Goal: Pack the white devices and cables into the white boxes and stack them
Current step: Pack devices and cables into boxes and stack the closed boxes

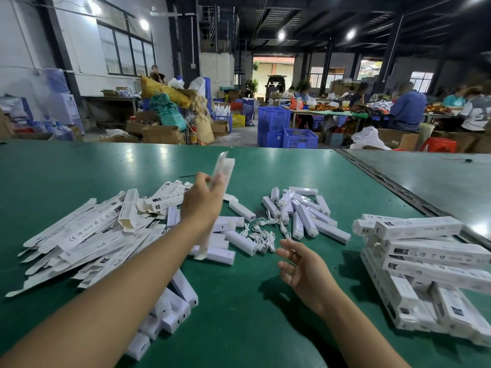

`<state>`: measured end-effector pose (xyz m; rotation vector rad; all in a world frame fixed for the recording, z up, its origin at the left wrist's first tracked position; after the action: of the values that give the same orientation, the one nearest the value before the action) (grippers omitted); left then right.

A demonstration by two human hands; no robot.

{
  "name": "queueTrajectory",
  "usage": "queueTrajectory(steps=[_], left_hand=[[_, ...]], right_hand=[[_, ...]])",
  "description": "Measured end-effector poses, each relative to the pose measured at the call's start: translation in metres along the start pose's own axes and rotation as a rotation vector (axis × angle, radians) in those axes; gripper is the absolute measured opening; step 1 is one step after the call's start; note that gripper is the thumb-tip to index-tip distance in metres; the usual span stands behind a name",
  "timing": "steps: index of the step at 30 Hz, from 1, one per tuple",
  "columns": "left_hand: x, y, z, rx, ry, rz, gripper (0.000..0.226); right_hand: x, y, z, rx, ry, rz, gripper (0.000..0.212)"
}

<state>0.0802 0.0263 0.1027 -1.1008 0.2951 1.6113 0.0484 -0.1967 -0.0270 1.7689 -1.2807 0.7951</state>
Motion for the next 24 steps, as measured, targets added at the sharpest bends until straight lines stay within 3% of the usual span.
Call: queueTrajectory(steps=[3,8,14,20,24], left_hand=[[-0.006,0.024,-0.032,0.191,0.209,0.031,0.049],[0.0,0.057,-0.07,0.289,0.666,0.157,0.04],[0.02,0.083,-0.087,0.201,1.086,0.32,0.021],[0.018,0.088,-0.088,0.238,1.261,0.305,0.016],[0.021,0.088,-0.089,0.214,1.287,0.328,0.011]], right_hand=[[0.0,0.003,-0.011,0.081,0.084,0.028,0.019],[-0.006,0.014,-0.035,0.316,0.184,0.1,0.041],[-0.007,0.022,-0.038,0.355,0.368,0.084,0.044],[-0.012,0.024,-0.038,0.358,0.627,0.128,0.027],[-0.012,0.022,-0.038,0.344,0.668,0.148,0.019]])
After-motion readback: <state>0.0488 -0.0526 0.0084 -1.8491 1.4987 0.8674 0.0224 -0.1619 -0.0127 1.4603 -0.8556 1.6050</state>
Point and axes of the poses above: each hand's wrist, its own y-axis away from the middle knuckle, its own z-axis out of the back of the hand, x = y × z, the point moved 6 cm from there along -y, towards the middle knuckle, and after that the axes turned 1 degree about x, right-handed, at the moved point
